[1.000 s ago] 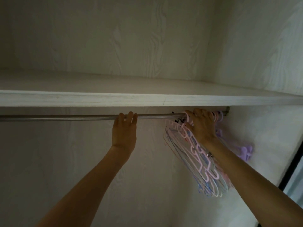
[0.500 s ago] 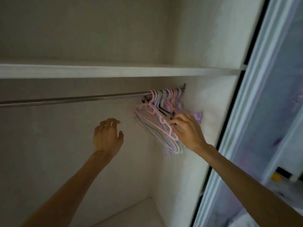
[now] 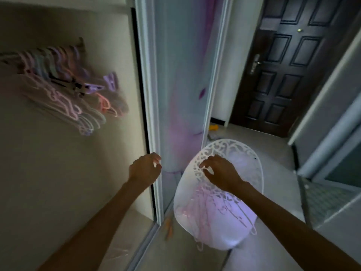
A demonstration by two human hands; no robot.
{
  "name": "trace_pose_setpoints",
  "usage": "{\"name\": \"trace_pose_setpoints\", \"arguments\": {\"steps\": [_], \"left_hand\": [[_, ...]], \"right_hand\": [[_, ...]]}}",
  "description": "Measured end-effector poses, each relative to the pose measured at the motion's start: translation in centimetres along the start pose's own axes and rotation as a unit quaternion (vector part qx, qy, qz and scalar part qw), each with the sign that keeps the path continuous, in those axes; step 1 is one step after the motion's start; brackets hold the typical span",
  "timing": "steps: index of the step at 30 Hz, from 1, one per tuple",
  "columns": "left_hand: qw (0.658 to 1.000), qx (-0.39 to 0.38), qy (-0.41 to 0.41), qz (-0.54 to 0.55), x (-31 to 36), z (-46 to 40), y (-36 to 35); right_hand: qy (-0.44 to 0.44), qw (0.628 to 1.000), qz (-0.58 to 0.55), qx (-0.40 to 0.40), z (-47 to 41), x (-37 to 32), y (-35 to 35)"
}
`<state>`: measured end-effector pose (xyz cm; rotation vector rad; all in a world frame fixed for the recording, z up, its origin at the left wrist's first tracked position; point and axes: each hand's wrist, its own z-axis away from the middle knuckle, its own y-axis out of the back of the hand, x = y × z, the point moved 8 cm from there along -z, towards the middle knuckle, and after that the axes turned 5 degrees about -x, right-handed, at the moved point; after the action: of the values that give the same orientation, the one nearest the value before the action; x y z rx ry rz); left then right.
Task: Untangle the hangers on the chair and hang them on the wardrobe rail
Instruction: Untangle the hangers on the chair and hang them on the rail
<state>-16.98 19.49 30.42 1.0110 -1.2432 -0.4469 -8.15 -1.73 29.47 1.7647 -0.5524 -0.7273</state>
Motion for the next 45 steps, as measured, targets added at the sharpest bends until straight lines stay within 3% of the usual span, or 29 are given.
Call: {"name": "trace_pose_setpoints", "arguments": {"steps": [6, 12, 19, 29, 38, 42, 45], "left_hand": [[0.994, -0.107, -0.022, 0.017, 7.1, -3.6, -11.7], [0.986, -0.166, 0.035, 0.003, 9.7, -8.2, -23.2], [0.967, -0.237, 0.08, 0.043, 7.3, -12.4, -34.9], [0.937, -0.309, 0.156, 0.038, -1.2, -19.8, -52.9], [0.903, -0.412, 0.106, -0.059, -5.8, -19.7, -62.8], [0.902, -0.389, 0.027, -0.184, -6.4, -19.8, -63.7], [0.915, -0.344, -0.004, -0.212, -5.9, -20.6, -63.6]], "right_hand": [[-0.142, 0.988, -0.025, -0.056, 5.4, 13.6, -1.1], [-0.229, 0.965, -0.049, -0.117, 6.9, 26.0, -5.0], [-0.284, 0.926, -0.097, -0.228, 7.2, 33.9, -14.9], [-0.345, 0.869, -0.045, -0.352, 8.5, 41.8, -33.2], [-0.421, 0.859, -0.06, -0.285, 8.5, 43.5, -43.7], [-0.439, 0.867, -0.064, -0.227, 8.3, 43.5, -44.4], [-0.42, 0.877, -0.084, -0.219, 8.1, 43.5, -44.5]]}}
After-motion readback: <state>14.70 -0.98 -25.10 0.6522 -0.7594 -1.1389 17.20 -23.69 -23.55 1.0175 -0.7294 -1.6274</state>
